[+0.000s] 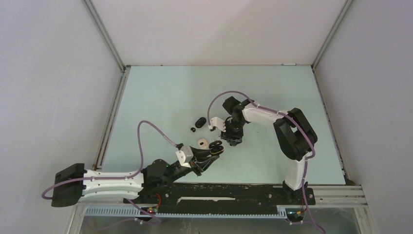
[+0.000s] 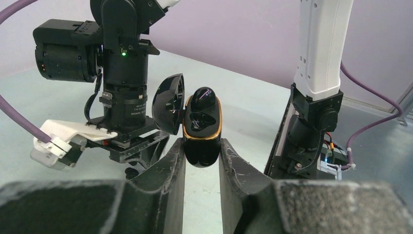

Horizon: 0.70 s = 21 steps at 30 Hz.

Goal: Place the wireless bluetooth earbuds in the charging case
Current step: Adjust the earbud at the center of the board, then pick up the earbud from the center of the board.

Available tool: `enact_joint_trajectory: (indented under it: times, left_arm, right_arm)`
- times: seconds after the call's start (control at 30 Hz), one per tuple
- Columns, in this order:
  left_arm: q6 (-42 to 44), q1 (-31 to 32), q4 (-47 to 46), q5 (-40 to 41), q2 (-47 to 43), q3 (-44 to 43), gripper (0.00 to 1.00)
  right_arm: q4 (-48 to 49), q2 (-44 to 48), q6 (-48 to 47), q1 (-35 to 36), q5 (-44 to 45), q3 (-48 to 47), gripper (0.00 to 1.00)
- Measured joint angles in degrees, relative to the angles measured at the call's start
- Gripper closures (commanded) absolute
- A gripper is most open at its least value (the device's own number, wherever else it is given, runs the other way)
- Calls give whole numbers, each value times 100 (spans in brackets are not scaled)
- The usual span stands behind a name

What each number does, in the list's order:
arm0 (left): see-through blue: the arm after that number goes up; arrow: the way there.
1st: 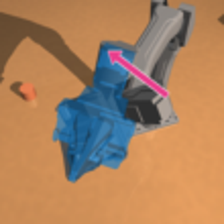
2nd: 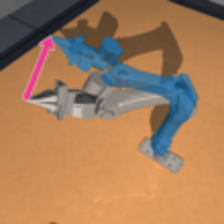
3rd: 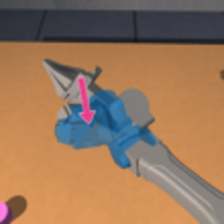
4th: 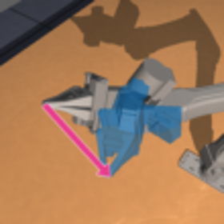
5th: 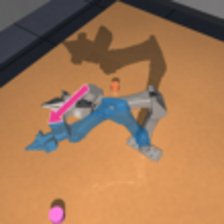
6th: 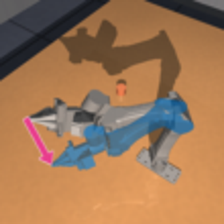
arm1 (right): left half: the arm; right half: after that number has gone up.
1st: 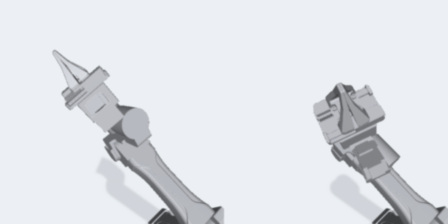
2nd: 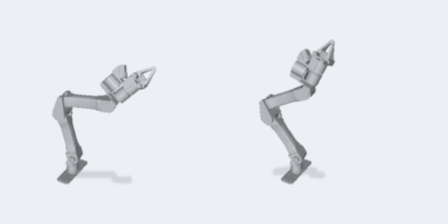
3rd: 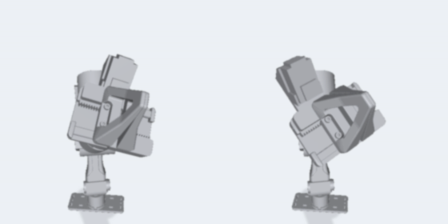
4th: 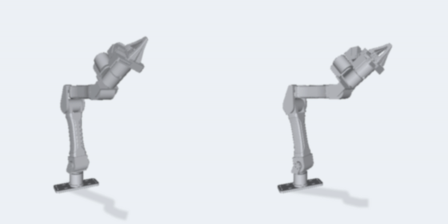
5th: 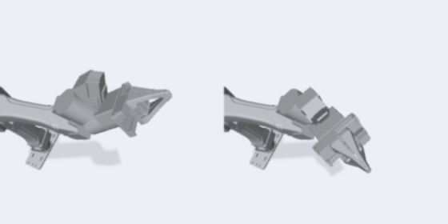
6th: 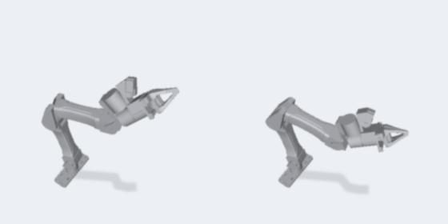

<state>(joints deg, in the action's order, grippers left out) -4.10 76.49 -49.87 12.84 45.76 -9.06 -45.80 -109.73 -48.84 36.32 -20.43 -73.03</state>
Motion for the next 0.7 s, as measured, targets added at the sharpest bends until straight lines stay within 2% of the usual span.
enact_joint_trajectory:
  times: [0.3,0.43,0.7]
  left_arm:
    - [-42,0,20,2,-68,0,100]
    - [-42,0,31,2,-68,0,100]
    - [-46,0,33,9,-98,0,100]
  right_arm:
    - [-472,118,-568,96,-481,2,52]
    - [-535,197,-612,96,-601,2,55]
    - [-221,197,90,90,-575,2,65]
